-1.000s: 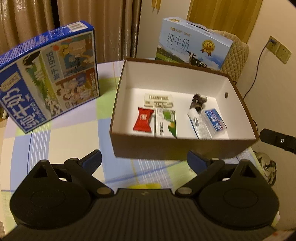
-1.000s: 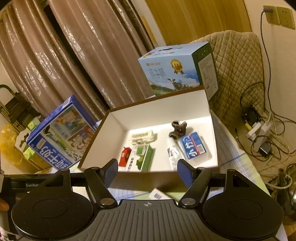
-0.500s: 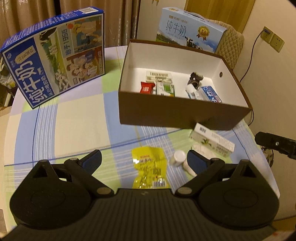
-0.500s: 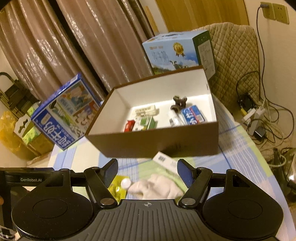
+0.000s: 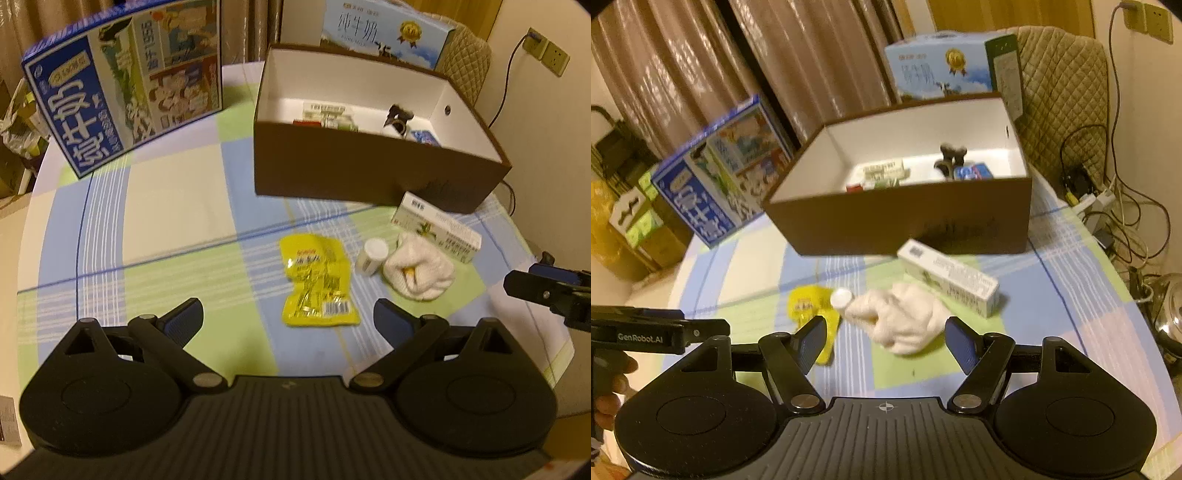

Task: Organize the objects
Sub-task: 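Withdraw both tools from the box toward the white glove, then grasp the white glove with the right tool, then grasp the white pill bottle with left tool while right tool lifts the glove toward the box, then lower the pill bottle into the box with left tool while right tool drops the glove, then withdraw both tools from the box toward the yellow packet and white medicine box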

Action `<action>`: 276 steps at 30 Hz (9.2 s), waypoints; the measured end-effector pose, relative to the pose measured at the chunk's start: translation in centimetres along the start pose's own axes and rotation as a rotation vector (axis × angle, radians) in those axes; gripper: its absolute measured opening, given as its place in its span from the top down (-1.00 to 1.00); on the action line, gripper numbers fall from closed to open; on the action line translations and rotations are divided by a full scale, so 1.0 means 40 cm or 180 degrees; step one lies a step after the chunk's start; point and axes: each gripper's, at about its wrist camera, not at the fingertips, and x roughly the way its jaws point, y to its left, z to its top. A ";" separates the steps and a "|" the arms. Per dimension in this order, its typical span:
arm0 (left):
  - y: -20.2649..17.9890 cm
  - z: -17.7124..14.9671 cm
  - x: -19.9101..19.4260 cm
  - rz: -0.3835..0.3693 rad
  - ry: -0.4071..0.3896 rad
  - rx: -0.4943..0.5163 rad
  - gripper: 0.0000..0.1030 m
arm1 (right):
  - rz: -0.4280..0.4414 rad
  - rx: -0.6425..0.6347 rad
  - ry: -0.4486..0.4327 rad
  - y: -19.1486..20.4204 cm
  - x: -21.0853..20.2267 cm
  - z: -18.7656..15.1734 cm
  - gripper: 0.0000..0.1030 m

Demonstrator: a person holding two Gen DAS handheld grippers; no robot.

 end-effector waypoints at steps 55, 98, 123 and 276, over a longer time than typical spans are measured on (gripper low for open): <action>0.004 0.006 0.202 0.0141 0.0370 0.0011 -0.89 | -0.0314 -0.0997 0.0316 0.017 0.322 -0.031 0.21; -0.189 0.080 0.329 -0.0603 -0.0046 0.0844 0.41 | -0.0476 0.0469 -0.0173 -0.221 -0.007 -0.049 0.66; -0.096 0.137 0.113 -0.0572 -0.0493 0.0425 0.56 | 0.0054 0.0117 -0.0447 -0.141 -0.013 0.067 0.66; -0.023 0.066 -0.032 -0.0242 -0.0168 -0.0035 -0.93 | 0.0300 0.0045 -0.0378 -0.002 -0.040 0.072 -0.71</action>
